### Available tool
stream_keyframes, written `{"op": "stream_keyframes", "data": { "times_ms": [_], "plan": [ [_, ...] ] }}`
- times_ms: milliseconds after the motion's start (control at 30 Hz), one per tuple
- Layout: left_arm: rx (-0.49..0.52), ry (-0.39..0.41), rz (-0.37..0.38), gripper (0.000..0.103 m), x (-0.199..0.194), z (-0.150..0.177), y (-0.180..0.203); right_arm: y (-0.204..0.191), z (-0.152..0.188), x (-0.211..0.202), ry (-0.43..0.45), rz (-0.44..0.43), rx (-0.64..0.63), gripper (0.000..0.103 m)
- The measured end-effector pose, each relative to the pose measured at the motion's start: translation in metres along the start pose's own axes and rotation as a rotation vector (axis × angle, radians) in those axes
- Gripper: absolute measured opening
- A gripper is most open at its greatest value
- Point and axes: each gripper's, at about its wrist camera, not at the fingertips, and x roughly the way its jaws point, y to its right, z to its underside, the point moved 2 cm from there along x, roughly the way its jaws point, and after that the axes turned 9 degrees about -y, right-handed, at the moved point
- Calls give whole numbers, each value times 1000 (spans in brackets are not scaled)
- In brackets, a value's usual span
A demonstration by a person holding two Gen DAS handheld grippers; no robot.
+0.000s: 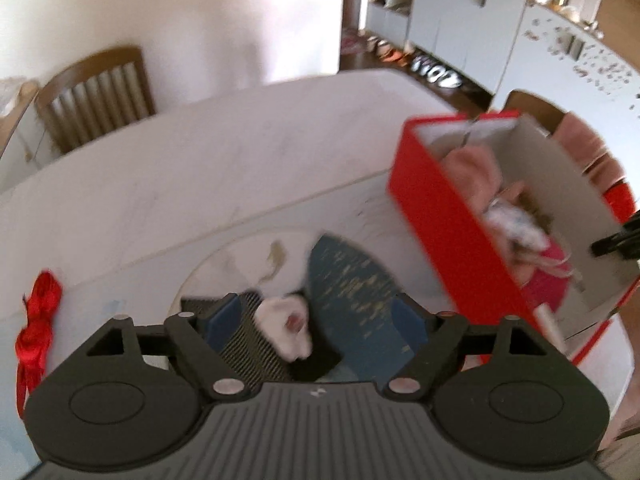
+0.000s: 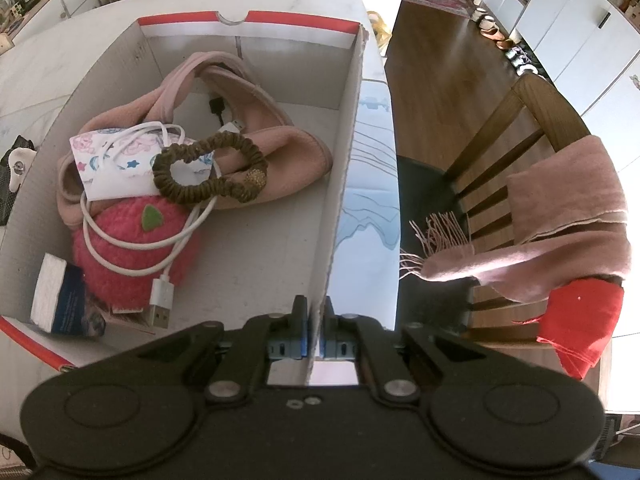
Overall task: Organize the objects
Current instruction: 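Move the left gripper back to the white plush tooth toy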
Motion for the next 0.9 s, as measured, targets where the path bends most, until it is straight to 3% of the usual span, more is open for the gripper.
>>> {"op": "stream_keyframes", "data": {
  "times_ms": [367, 700, 900],
  "plan": [
    [-26, -40, -105, 82, 57, 19, -15, -1, 3, 2, -9, 6, 2, 4],
    [-8, -40, -114, 82, 77, 13, -11, -2, 3, 5, -18, 10, 3, 5],
    [11, -43, -107, 66, 82, 11, -5, -2, 4, 6, -20, 7, 7, 5]
  ]
}}
